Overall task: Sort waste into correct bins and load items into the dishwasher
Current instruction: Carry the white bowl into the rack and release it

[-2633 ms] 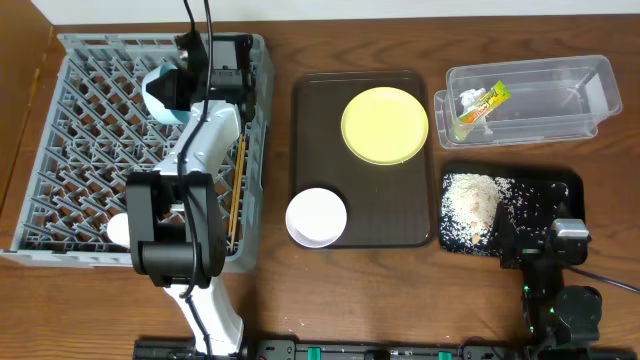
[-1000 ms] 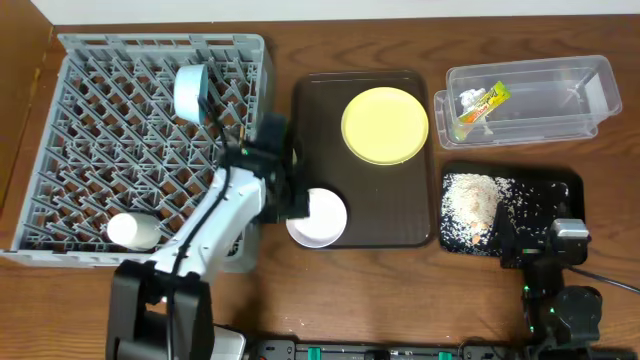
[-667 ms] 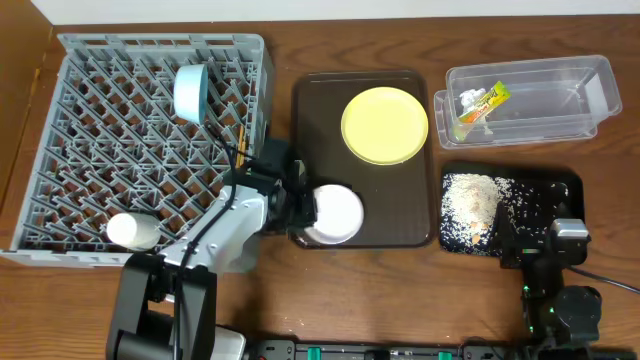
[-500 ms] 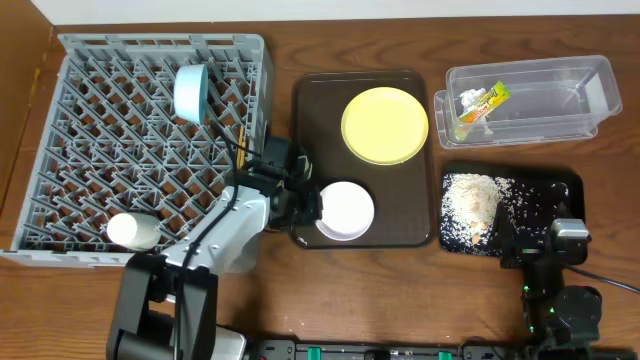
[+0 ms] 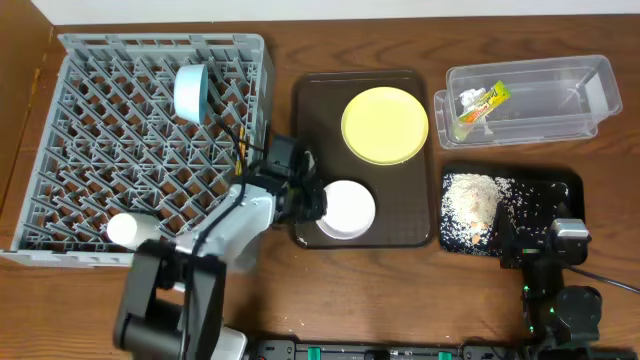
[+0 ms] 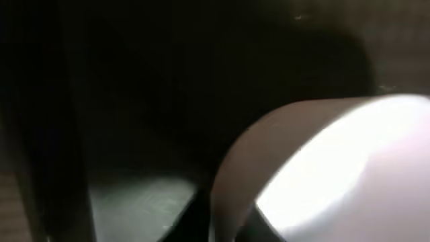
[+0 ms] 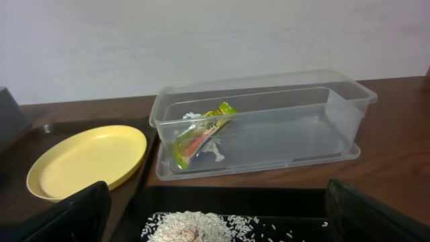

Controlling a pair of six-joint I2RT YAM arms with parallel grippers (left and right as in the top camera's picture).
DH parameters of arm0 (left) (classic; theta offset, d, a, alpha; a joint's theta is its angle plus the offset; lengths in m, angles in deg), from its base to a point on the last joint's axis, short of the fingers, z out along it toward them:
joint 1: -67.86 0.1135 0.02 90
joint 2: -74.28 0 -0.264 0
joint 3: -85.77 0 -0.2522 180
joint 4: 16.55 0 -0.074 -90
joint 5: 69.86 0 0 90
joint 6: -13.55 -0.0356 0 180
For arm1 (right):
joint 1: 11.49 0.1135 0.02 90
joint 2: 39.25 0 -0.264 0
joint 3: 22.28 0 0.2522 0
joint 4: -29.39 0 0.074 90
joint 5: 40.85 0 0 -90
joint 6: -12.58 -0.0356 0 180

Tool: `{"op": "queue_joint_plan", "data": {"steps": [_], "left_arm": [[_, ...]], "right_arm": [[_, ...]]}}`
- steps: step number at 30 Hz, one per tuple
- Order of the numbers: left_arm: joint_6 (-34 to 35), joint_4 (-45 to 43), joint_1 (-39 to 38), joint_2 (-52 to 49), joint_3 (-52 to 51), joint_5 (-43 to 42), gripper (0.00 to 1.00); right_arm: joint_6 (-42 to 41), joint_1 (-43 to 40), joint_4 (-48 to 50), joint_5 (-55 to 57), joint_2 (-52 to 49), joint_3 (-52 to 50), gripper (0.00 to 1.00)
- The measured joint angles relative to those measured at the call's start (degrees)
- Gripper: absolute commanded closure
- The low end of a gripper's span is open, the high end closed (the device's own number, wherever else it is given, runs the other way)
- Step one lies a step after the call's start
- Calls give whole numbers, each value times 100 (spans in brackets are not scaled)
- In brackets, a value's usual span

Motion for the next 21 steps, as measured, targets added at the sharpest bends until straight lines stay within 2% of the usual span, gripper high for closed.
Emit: {"op": "queue_joint_plan", "data": {"steps": [4, 7, 9, 10, 13, 17, 21], "left_arm": [[35, 52, 7, -118, -39, 4, 93], [46, 619, 74, 326, 155, 192, 93], [0, 1209, 131, 787, 459, 704, 92], [-68, 1617, 162, 1270, 739, 1360, 93], [-170, 1985, 168, 2306, 1091, 3348, 92], [-527, 1705, 205, 2994, 1110, 6358, 93], [-1593, 1209, 522, 2809, 1115, 7838, 93]], "right_arm": [[0, 0, 0, 0, 0, 0, 1], [0, 0, 0, 0, 0, 0, 1], [0, 0, 0, 2, 0, 0, 1], [0, 0, 2, 2, 0, 0, 1], [0, 0, 2, 0, 2, 0, 1], [0, 0, 0, 0, 2, 0, 1], [0, 0, 0, 2, 0, 0, 1]]}}
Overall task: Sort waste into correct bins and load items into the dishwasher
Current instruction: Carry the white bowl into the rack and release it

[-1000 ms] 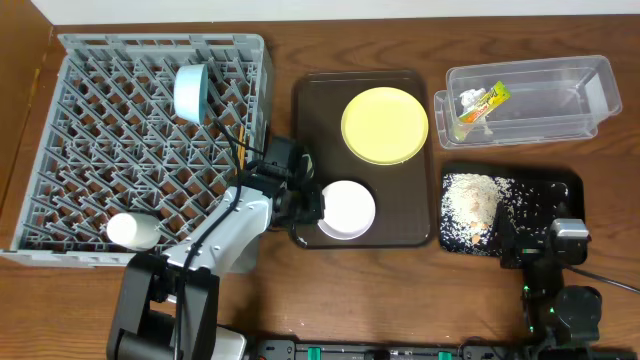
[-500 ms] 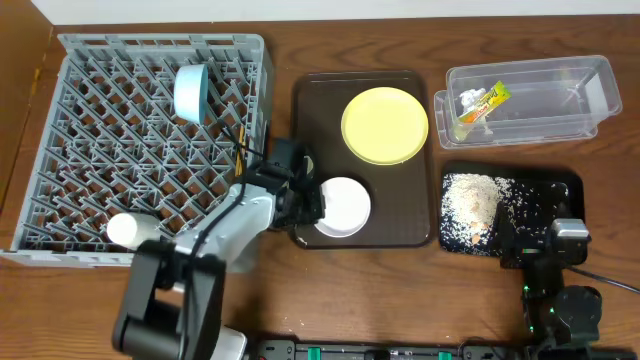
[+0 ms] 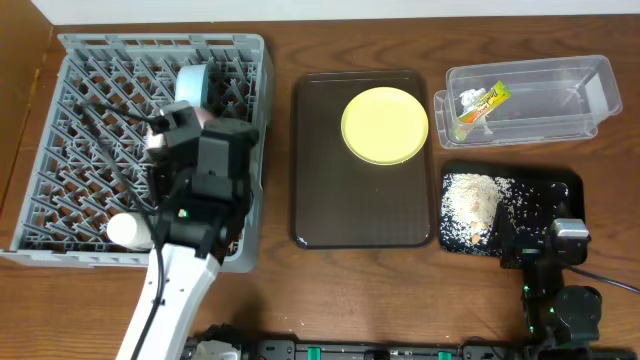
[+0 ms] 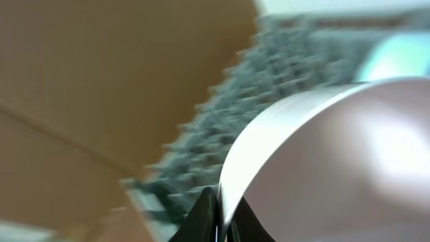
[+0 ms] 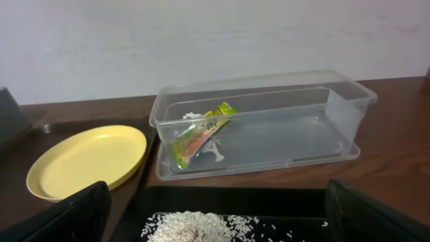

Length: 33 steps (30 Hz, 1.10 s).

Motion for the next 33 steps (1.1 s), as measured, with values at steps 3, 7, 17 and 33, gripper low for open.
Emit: {"op": "queue_joint_plan", "data": {"steps": [3, 7, 17, 33], "left_arm": [[-437, 0, 389, -317, 0, 400, 93], [-671, -2, 822, -872, -2, 623, 93], [-656, -136, 868, -2192, 0, 741, 93], [-660, -549, 922, -2518, -2, 1331, 93]], "right_arm": [[0, 0, 0, -2, 0, 0, 1], [0, 0, 0, 0, 0, 0, 1], [0, 0, 0, -2, 0, 0, 1], [0, 0, 0, -2, 0, 0, 1]]}}
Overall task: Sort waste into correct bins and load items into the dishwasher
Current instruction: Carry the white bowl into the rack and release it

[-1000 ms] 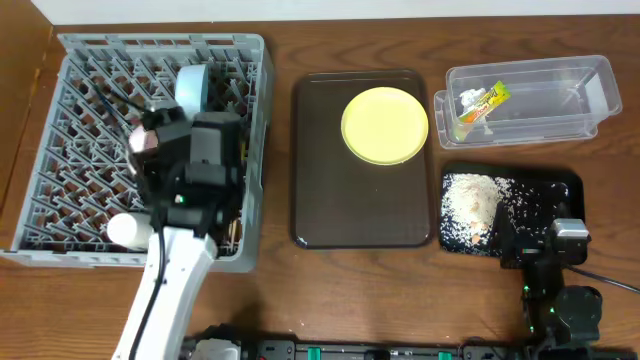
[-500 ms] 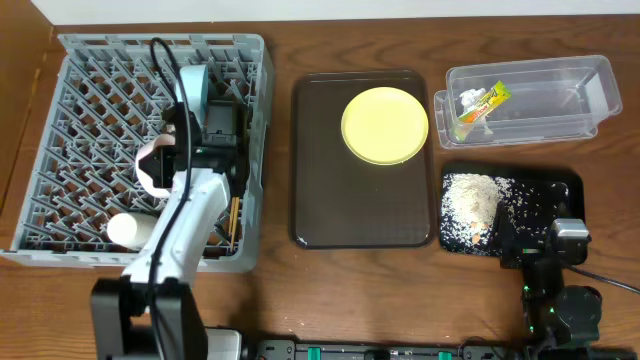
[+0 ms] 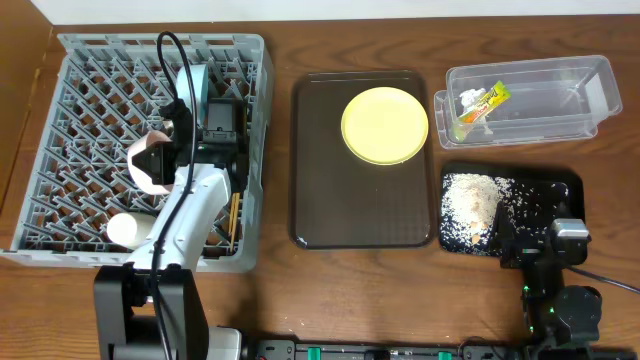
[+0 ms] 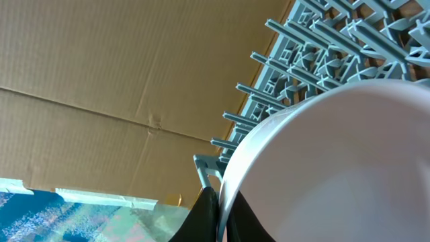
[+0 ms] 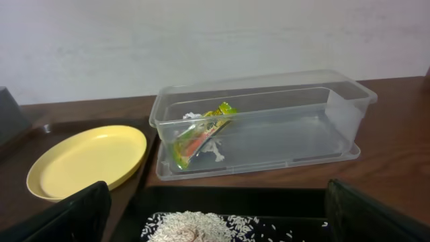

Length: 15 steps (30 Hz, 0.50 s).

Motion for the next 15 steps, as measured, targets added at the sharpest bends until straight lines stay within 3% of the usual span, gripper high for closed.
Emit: {"op": "queue_joint_plan", "data": {"steps": [15], "left_arm": [[2, -33, -280, 0, -210, -59, 88]], "right_arm": [[0, 0, 0, 2, 0, 0, 1]]}}
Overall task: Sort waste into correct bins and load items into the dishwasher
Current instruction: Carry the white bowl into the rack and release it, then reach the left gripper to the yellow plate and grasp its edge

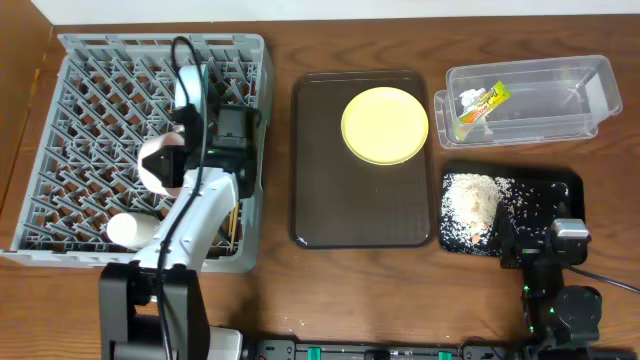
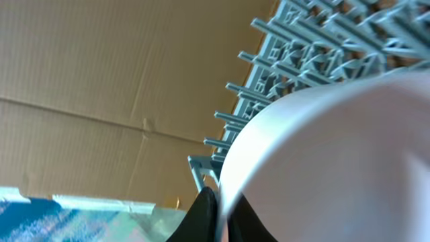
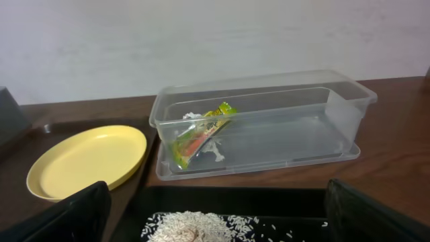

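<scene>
The grey dish rack (image 1: 90, 110) fills the left of the table. My left gripper (image 2: 220, 214) is shut on the rim of a white bowl (image 1: 162, 166), holding it on edge just over the rack's middle tines (image 2: 302, 37). The bowl (image 2: 336, 154) fills most of the left wrist view. A light blue bowl (image 1: 187, 86) stands in the rack behind it, and a white cup (image 1: 125, 231) lies near the rack's front. A yellow plate (image 1: 385, 124) sits on the brown tray (image 1: 330, 200). My right gripper (image 3: 218, 222) rests open at the near right, over the black tray.
A clear bin (image 1: 540, 95) with a green-orange wrapper (image 1: 480, 104) stands at the back right. The black tray (image 1: 540, 190) in front of it holds spilled rice (image 1: 470, 205). Thin sticks (image 1: 232, 215) lie in the rack's right side. Cardboard (image 2: 101, 81) stands beyond the rack.
The left gripper and the white bowl have shifted slightly right and lower over the rack. The right arm has not moved.
First my left gripper was at the white bowl on the brown tray's near side. Then the bowl was off the tray and over the rack. It then stood on edge above the rack's middle, where it hangs now.
</scene>
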Controlling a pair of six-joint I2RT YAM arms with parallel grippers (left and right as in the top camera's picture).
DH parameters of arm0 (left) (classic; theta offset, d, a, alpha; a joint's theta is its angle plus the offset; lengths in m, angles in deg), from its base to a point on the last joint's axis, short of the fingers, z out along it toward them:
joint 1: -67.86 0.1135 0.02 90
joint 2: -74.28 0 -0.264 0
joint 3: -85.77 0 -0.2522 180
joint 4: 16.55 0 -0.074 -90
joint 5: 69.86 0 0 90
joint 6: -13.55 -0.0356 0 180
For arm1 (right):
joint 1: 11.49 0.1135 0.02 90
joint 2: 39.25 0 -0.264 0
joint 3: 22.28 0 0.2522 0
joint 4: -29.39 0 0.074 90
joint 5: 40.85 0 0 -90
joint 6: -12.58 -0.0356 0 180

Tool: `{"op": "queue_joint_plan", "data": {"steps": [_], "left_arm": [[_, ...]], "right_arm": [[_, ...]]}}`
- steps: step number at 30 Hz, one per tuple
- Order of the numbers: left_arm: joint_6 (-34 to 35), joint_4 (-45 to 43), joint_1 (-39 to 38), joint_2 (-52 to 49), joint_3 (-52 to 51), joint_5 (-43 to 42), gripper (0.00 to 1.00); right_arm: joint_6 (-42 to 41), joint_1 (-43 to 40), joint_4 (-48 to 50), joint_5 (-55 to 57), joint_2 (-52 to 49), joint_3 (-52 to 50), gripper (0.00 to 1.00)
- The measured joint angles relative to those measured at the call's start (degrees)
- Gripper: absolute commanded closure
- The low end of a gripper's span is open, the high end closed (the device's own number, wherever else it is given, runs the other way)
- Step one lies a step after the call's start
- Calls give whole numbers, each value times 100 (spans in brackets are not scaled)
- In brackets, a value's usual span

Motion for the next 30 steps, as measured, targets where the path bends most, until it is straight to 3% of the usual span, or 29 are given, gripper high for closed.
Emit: {"op": "queue_joint_plan", "data": {"steps": [3, 9, 13, 17, 21, 25, 30], "left_arm": [[0, 133, -310, 0, -7, -46, 83], [7, 505, -737, 0, -26, -105, 35], [68, 719, -1029, 103, -66, -291, 33], [94, 962, -1246, 850, -70, -1228, 32], [225, 1139, -1287, 1775, -70, -2590, 34], [614, 986, -1287, 2588, -70, -4815, 35], [798, 22, -1292, 2326, -68, -6699, 36]], "right_arm": [[0, 0, 0, -2, 0, 0, 1], [0, 0, 2, 0, 0, 0, 1], [0, 0, 0, 0, 0, 0, 1], [0, 0, 0, 0, 0, 0, 1], [0, 0, 0, 0, 2, 0, 1], [0, 0, 0, -2, 0, 0, 1], [0, 0, -2, -2, 2, 0, 1]]}}
